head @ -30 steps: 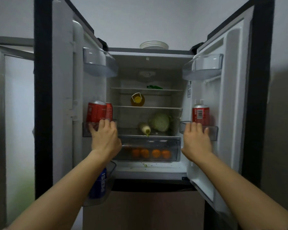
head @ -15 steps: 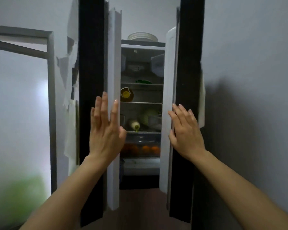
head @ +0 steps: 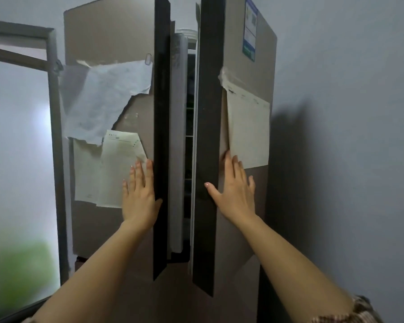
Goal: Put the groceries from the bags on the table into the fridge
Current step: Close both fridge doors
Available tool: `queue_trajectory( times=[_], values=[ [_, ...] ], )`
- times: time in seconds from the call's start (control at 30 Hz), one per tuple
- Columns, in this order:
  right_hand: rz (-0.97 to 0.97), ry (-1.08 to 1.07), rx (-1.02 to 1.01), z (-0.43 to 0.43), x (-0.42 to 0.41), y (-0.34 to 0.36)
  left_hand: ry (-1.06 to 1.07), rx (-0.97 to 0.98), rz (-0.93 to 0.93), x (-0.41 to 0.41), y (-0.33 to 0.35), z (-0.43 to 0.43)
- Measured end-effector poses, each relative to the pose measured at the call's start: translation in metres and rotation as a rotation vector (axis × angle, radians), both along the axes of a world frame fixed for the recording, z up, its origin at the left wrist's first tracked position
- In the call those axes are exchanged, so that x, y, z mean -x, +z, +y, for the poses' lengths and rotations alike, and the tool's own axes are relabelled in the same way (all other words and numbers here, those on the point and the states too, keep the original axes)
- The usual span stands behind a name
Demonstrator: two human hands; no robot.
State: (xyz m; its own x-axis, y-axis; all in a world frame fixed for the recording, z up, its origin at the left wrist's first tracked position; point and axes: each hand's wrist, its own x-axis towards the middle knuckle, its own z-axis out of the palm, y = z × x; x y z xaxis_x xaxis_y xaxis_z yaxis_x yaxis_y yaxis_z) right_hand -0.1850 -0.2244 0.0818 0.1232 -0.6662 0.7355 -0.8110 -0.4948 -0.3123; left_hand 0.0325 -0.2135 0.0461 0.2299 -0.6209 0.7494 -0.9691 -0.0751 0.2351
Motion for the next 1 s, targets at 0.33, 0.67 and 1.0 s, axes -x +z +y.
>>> queue_trajectory(
  times=[0.33,0.67,1.0],
  values=[
    [0.000,0.056,0.099,-0.017,-0.008,-0.017,-0.085,0.061,0.019,0.011,-0.014,-0.041],
    [-0.076,0.136,0.042,-0.001,0.004,-0.016,-0.043,0.033,-0.037,0.006,-0.022,-0.036],
    [-0.179,0.218,-0.049,0.018,0.037,-0.014,-0.046,-0.173,-0.052,0.007,-0.004,-0.029]
  ],
)
